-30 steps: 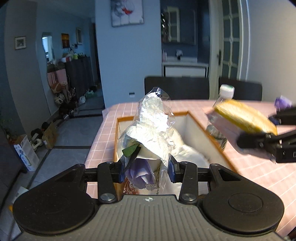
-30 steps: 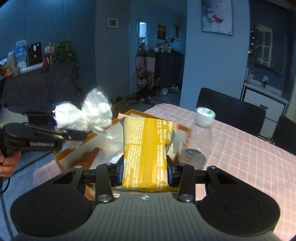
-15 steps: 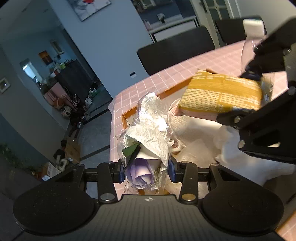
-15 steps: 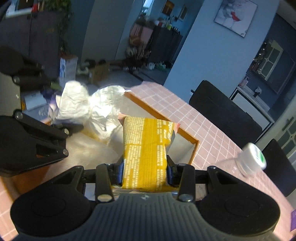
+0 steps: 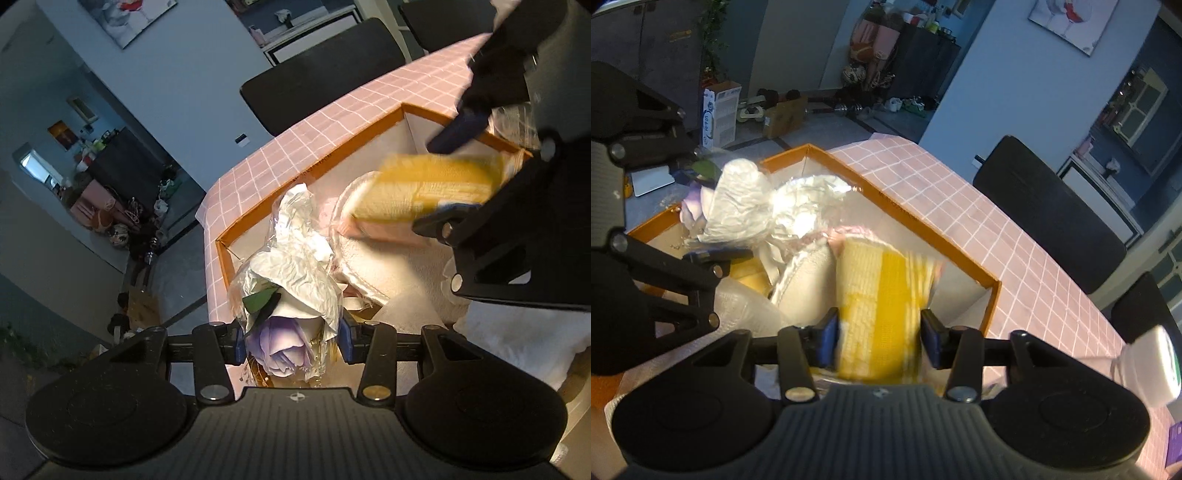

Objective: Organize soft objects
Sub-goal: 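Carry the wrapped flower and snack bag over the orange box and release them inside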

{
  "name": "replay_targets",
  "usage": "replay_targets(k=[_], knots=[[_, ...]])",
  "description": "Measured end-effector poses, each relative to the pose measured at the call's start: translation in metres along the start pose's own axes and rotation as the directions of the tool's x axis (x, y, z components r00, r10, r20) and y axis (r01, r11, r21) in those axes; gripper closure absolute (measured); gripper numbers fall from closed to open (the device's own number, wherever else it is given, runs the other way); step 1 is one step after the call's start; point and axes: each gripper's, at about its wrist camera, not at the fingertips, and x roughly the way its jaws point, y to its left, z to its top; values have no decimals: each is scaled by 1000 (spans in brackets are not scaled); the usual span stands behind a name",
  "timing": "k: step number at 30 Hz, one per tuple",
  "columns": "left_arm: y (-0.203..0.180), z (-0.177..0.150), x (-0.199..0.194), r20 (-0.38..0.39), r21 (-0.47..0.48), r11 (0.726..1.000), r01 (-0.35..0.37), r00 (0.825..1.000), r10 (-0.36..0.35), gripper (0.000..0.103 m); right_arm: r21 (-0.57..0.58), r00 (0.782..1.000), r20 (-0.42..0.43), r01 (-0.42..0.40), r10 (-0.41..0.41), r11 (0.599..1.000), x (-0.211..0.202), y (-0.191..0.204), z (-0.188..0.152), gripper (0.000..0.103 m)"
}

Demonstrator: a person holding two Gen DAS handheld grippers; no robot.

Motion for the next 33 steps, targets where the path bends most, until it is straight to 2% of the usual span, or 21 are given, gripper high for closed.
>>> replay_targets(k=[6,11,16,27,33], knots=[[-3,2,4,2,31,1000,-3,1000,3,46,-12,999,35,-13,14,1000,-10,1,3,45],[4,3,0,16,2,999,39,999,-39,34,-8,999,32,-11,11,1000,-9,-5,-2,44],[13,4,-12,34,-34,995,89,996,-88,28,-27,999,46,-5,6,1000,-11,-6,-6,44],[14,11,-57,127,-38,995,91,988,-85,29,-29,996,90,7,-4,1000,-38,-7,-11,43],[11,14,-84,172,-42,996,79,983,-70,29,-17,992,126,-17,19,1000,-67,-11,-21,41]])
